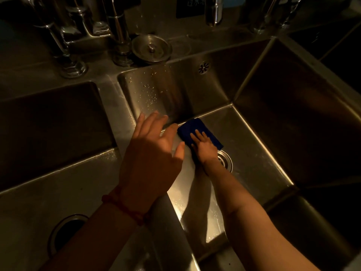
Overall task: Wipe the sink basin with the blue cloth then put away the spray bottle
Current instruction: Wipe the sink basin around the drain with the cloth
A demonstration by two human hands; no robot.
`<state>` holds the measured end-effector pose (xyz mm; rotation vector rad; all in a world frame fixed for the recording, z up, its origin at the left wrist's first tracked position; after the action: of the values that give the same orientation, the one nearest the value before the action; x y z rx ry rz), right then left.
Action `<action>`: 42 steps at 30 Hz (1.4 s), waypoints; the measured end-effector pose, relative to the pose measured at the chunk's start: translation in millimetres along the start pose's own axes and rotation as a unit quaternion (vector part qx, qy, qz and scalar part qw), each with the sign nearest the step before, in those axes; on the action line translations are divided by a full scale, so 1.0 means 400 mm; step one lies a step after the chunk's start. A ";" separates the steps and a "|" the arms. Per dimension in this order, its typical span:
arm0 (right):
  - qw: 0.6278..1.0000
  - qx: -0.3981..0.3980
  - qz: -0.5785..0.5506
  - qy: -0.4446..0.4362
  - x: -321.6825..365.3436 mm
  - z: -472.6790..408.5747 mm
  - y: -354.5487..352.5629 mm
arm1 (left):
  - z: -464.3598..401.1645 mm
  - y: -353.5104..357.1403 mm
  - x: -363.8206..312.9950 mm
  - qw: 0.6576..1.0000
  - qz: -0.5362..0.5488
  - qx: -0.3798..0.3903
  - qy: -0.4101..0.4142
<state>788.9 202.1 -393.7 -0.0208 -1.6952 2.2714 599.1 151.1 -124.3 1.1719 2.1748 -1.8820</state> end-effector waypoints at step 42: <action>0.996 -0.022 -0.048 0.069 0.003 0.000 -0.007 | -0.004 0.007 -0.011 1.000 -0.008 0.023 0.008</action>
<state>788.3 203.1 -390.8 -0.1004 -1.6398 2.1116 604.3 150.2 -124.0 1.1857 2.1660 -1.9450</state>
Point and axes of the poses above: each hand's wrist, its own z-axis away from the middle knuckle, its own y-axis out of the palm, x = y × z, the point moved 7 cm from there along -z, towards the middle knuckle, and after that the axes turned 5 degrees about z, right-handed, at the moved point
